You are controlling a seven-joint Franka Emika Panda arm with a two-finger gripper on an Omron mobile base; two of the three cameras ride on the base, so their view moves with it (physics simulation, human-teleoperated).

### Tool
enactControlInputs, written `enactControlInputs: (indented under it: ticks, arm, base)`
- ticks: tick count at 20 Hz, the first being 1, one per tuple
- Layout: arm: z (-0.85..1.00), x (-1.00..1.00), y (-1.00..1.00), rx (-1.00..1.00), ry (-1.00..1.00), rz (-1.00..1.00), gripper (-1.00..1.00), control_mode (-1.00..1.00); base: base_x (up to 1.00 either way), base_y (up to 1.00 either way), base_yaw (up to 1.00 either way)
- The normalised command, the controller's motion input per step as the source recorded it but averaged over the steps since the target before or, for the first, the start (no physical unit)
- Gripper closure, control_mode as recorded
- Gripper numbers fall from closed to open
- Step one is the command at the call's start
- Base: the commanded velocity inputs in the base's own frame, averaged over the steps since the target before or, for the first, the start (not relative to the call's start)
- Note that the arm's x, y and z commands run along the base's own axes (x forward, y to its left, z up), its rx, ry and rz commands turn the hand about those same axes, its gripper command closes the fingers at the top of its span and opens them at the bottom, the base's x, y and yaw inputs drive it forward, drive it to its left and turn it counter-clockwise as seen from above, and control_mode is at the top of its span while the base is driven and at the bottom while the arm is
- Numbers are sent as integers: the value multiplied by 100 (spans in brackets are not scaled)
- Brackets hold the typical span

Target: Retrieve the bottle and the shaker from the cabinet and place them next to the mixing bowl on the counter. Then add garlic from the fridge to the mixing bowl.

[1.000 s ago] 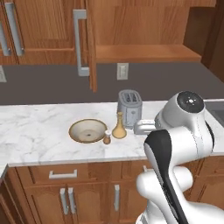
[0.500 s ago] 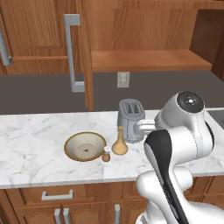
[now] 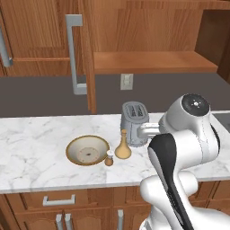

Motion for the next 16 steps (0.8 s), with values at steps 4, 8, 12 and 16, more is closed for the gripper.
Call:
enactControlInputs:
  ticks: [4, 8, 12, 16]
  arm:
    - [0, 1, 0, 0, 0, 0, 100, -100]
    - [0, 23, 4, 0, 0, 27, 100, -100]
    - [0, 18, 25, 0, 0, 51, 100, -100]
    - [0, 9, 24, 0, 0, 48, 100, -100]
  base:
    - [0, 0, 0]
    - [0, 0, 0]
    - [0, 0, 0]
    - [0, 0, 0]
